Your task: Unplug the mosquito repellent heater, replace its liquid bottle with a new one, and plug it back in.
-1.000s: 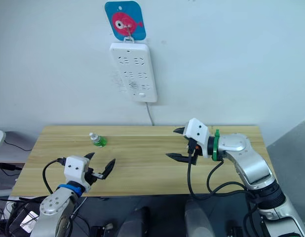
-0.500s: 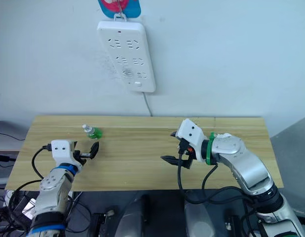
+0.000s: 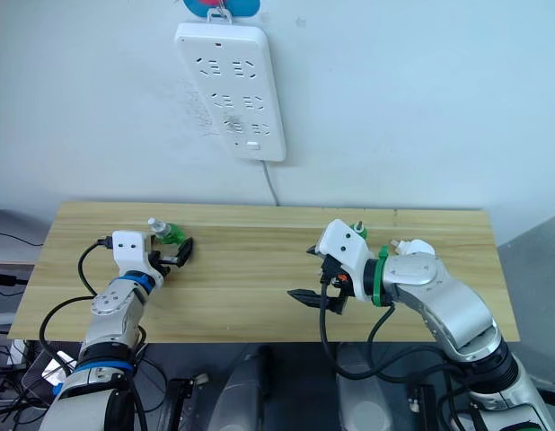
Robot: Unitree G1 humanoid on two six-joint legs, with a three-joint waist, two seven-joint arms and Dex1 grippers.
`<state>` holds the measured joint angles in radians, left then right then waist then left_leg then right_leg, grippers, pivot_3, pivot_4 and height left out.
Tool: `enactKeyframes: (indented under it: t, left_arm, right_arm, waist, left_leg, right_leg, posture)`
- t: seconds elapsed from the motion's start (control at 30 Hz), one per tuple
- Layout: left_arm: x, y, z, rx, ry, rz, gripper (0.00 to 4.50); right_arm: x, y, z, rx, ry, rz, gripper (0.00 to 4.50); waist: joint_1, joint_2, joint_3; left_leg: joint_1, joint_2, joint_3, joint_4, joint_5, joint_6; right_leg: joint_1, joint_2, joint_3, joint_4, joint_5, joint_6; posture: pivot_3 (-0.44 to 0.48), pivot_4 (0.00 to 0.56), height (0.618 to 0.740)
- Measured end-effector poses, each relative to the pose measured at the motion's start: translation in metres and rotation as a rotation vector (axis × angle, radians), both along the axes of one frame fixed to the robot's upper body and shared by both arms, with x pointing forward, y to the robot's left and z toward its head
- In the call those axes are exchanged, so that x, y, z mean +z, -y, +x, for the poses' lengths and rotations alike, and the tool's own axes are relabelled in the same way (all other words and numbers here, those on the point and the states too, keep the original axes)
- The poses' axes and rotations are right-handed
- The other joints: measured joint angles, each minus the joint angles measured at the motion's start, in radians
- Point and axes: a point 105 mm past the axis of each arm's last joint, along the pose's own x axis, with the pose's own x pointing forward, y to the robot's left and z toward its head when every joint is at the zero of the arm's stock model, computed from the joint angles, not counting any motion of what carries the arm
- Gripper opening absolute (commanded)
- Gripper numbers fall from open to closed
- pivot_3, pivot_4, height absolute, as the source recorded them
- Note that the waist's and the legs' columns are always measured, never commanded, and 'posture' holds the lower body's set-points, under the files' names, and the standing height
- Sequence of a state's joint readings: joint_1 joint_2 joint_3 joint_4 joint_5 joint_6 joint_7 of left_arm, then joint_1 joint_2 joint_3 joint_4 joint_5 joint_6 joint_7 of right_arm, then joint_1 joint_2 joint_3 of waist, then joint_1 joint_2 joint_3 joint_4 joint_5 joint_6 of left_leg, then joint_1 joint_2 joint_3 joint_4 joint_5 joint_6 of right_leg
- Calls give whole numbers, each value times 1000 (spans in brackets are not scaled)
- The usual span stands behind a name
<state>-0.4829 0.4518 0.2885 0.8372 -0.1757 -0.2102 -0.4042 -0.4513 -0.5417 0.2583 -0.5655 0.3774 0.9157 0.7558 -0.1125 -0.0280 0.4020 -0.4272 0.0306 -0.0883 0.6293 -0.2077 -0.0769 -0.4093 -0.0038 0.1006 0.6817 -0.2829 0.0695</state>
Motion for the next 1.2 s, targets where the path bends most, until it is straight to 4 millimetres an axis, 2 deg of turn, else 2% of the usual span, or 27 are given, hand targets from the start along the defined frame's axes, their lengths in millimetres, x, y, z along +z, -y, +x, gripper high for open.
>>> enactKeyframes:
  t: [0.2,0.3,0.47,0.5,0.77,0.9,1.2]
  left_arm:
    - [3,0,5,-1,14,13,4500]
    - [2,1,4,-6,19,25,3936]
    - [2,0,2,-29,20,51,2444]
    - [2,0,1,-29,22,56,2275]
    - [-5,-1,-14,-64,20,100,2248]
    - [-7,4,-20,-110,8,130,2248]
    - [-9,43,-37,-333,-37,218,2248]
  right_arm:
    - [0,0,0,-8,-8,1,4465]
    - [0,0,-1,-9,-4,7,4500]
    - [5,-2,-2,-17,32,49,4500]
    - [6,-2,-2,-15,45,58,4500]
    - [18,-2,-1,19,149,98,4500]
    - [20,-2,-3,64,175,113,4500]
    - [16,6,-6,122,195,131,4500]
  waist:
    - [0,0,1]
    - [-1,0,1]
    - [-1,0,2]
    - [-2,0,2]
    - [-2,0,2]
    - [-1,0,2]
    - [3,-2,1]
  left_leg:
    - [-1,0,0,0,0,0]
    - [-1,0,0,0,0,0]
    - [-1,0,1,-1,0,0]
    - [-1,0,1,-1,0,0]
    - [-1,0,2,-2,0,-1]
    - [-1,0,2,-2,0,-1]
    - [-5,0,1,-2,1,-3]
  right_leg:
    - [-1,0,0,0,0,0]
    - [-1,0,0,0,0,0]
    - [-2,0,1,-1,-1,1]
    - [-2,0,1,-1,-1,1]
    - [-2,0,1,-2,-1,1]
    - [-2,0,1,-2,-1,1]
    - [-5,-1,1,-2,-1,1]
  posture:
    - [-206,481,740]
    - [-212,482,740]
    - [-212,471,740]
    - [-214,469,740]
    - [-211,446,740]
    - [-174,420,740]
    - [-150,368,740]
